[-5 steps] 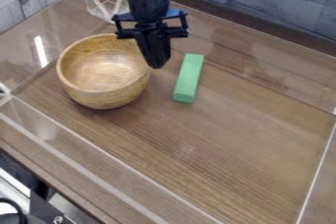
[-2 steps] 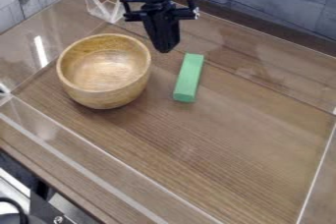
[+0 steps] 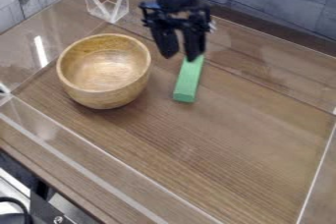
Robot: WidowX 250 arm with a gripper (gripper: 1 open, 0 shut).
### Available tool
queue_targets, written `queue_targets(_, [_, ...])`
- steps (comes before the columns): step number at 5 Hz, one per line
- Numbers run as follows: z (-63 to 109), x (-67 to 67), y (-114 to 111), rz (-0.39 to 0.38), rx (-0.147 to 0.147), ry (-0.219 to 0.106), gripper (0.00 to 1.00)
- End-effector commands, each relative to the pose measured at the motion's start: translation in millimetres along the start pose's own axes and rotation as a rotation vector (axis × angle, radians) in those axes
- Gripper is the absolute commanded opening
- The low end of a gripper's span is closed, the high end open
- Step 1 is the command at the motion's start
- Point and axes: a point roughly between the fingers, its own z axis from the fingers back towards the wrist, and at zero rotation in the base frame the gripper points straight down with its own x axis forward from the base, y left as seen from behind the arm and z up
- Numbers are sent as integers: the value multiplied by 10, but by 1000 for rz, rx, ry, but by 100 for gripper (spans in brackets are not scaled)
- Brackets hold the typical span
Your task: Put green object into wooden bowl
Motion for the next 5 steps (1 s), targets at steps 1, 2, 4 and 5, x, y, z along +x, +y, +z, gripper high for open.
queue_targets(1, [-17,67,-7,50,47,-82,100])
queue_targets(2, [-169,62,21,121,68,-111,100])
queue_targets(4, [-510,140,85,23,100,-99,100])
queue_targets(5, [-531,193,182,82,106,-115,100])
